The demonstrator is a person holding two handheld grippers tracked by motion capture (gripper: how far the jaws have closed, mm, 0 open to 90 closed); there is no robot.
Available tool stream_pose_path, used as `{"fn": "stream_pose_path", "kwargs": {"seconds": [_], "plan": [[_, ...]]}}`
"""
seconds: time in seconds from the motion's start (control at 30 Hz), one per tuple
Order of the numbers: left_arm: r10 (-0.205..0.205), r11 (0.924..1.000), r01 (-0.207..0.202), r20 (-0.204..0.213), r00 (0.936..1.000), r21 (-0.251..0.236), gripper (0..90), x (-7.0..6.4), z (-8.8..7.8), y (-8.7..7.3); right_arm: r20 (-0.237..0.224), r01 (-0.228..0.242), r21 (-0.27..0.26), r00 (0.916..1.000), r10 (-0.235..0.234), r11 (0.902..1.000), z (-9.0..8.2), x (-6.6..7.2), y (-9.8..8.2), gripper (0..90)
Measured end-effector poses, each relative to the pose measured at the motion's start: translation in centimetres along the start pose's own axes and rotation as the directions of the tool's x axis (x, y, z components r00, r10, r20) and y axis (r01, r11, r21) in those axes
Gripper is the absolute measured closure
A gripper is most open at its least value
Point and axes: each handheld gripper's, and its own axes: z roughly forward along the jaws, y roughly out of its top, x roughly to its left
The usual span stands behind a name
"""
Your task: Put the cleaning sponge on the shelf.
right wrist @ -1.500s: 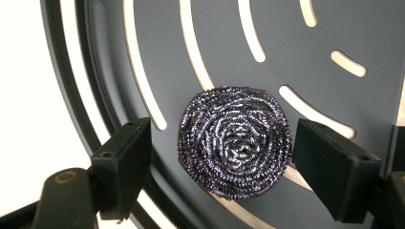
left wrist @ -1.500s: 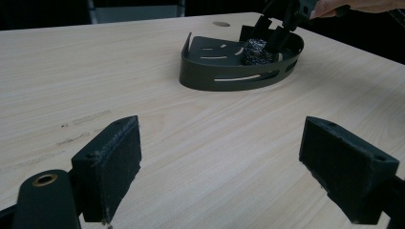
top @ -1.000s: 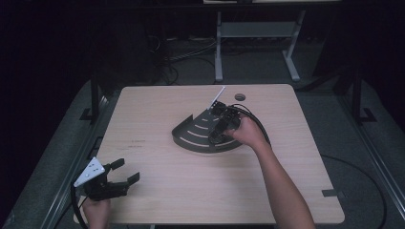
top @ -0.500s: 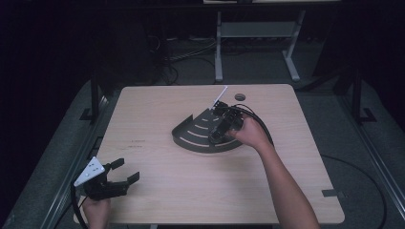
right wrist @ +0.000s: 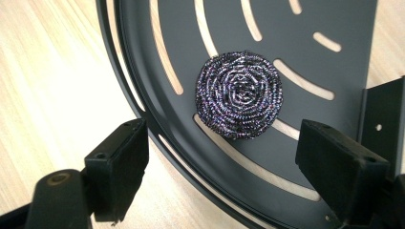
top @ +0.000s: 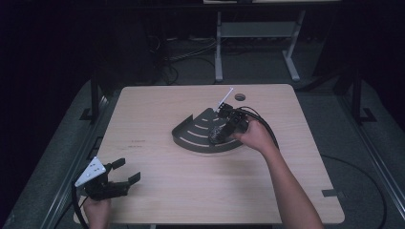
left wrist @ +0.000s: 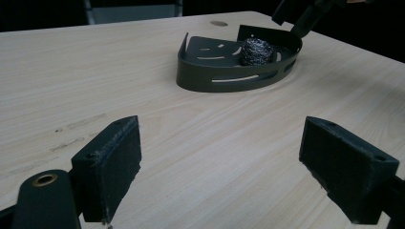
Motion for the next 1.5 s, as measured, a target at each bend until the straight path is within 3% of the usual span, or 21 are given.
{"fn": "stream_pose_path", "kwargs": {"seconds": [0.67, 1.03, 1.5], "plan": [[0.005, 1.0, -0.005, 0.0, 1.0, 0.007, 13.7, -0.1, 0.1, 0.0, 0.008, 0.006, -0.02, 1.0, -0.006, 0.9998, -1.6, 0.9, -2.6, 18.0], [0.006, 0.9999, -0.006, 0.0, 1.0, 0.009, 13.7, -0.1, 0.1, 0.0, 0.008, -0.02, -0.035, 0.9998, 0.021, 0.9992, -2.3, 0.6, -4.6, 17.8], [0.007, 0.9999, -0.007, 0.0, 1.0, 0.01, 13.7, -0.2, 0.1, -0.1, -0.001, -0.052, -0.04, 0.9987, 0.052, 0.9979, -1.9, 0.3, -7.2, 18.0]]}}
